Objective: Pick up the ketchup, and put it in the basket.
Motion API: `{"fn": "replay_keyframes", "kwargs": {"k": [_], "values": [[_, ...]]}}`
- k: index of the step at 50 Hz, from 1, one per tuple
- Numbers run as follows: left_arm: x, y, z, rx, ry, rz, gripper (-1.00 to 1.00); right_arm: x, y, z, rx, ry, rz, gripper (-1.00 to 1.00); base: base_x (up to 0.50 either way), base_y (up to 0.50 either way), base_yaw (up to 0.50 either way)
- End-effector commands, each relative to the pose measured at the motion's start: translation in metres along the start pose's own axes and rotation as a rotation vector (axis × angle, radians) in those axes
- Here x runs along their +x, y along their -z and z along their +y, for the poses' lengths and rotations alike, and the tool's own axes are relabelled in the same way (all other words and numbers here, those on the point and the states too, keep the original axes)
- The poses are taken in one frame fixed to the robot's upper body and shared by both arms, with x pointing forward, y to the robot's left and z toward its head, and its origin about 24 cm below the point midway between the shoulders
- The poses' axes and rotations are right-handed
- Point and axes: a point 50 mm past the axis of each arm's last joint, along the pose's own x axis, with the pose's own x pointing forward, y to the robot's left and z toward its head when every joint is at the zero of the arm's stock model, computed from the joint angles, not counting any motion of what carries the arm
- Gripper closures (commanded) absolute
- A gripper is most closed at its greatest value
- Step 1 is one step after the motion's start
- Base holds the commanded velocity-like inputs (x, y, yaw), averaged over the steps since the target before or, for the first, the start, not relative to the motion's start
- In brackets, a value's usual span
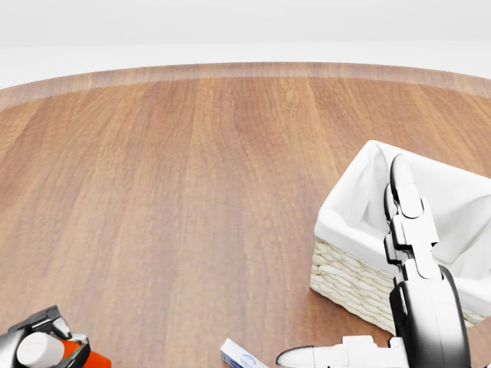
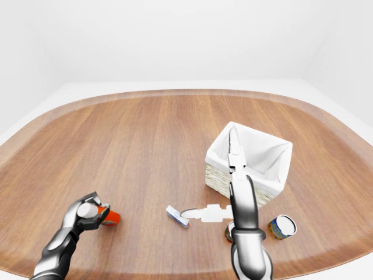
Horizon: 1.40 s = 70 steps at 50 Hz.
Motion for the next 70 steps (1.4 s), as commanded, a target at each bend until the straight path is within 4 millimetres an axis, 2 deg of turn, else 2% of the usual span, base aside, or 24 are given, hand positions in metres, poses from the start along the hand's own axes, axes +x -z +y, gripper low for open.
{"fn": "replay_keyframes", "kwargs": {"k": [1,5,6,7,13,20,25,27,33,34,38,39,46,58,70], "values": [[-0.017,-0.038,-0.015,0.063,0.039,-0.218,0.95,0.0,0.002,0.0,-0.001,-0.002,0.006,-1.0,0.0,0.0,0.0],[-0.019,-0.044,-0.017,0.069,0.044,-0.249,0.95,0.001,0.002,0.001,-0.001,-0.003,0.007,-1.0,0.0,0.0,0.0],[-0.027,-0.065,-0.026,0.107,0.065,-0.352,0.95,0.001,0.002,0.001,-0.002,-0.002,0.007,-1.0,0.0,0.0,0.0],[-0.03,-0.072,-0.029,0.116,0.07,-0.387,0.95,0.001,0.002,0.001,-0.002,-0.002,0.008,-1.0,0.0,0.0,0.0],[-0.04,-0.093,-0.038,0.146,0.093,-0.488,0.95,0.0,0.003,0.001,-0.001,-0.004,0.011,-1.0,0.0,0.0,0.0],[-0.05,-0.114,-0.048,0.174,0.119,-0.59,0.95,0.0,0.002,0.001,-0.002,-0.005,0.007,-1.0,0.0,0.0,0.0],[-0.05,-0.114,-0.049,0.174,0.119,-0.592,0.95,0.0,0.002,0.001,-0.002,-0.005,0.007,-1.0,0.0,0.0,0.0],[-0.055,-0.131,-0.062,0.196,0.15,-0.671,0.95,0.0,0.002,0.002,0.0,-0.007,0.007,-1.0,0.0,0.0,0.0],[-0.056,-0.138,-0.068,0.205,0.163,-0.703,0.95,0.0,0.002,0.002,-0.001,-0.007,0.007,-1.0,0.0,0.0,0.0],[-0.058,-0.146,-0.078,0.212,0.185,-0.742,0.95,0.001,0.003,0.002,0.0,-0.007,0.009,-1.0,0.0,0.0,0.0],[-0.058,-0.147,-0.079,0.213,0.186,-0.744,0.95,0.001,0.003,0.002,0.0,-0.007,0.009,-1.0,0.0,0.0,0.0],[-0.067,-0.158,-0.09,0.219,0.215,-0.811,0.95,0.0,0.002,0.002,0.0,-0.007,0.008,-1.0,0.0,0.0,0.0],[-0.084,-0.175,-0.112,0.205,0.279,-0.857,0.95,0.0,0.001,0.001,0.0,-0.006,0.004,-1.0,0.0,0.0,0.0],[-0.117,-0.191,-0.143,0.189,0.38,-0.972,0.95,0.0,0.001,0.001,0.0,-0.004,0.005,-1.0,0.0,0.0,0.0],[-0.12,-0.191,-0.146,0.186,0.39,-0.979,0.95,0.0,0.0,0.001,0.0,-0.005,0.002,-1.0,0.0,0.0,0.0]]}}
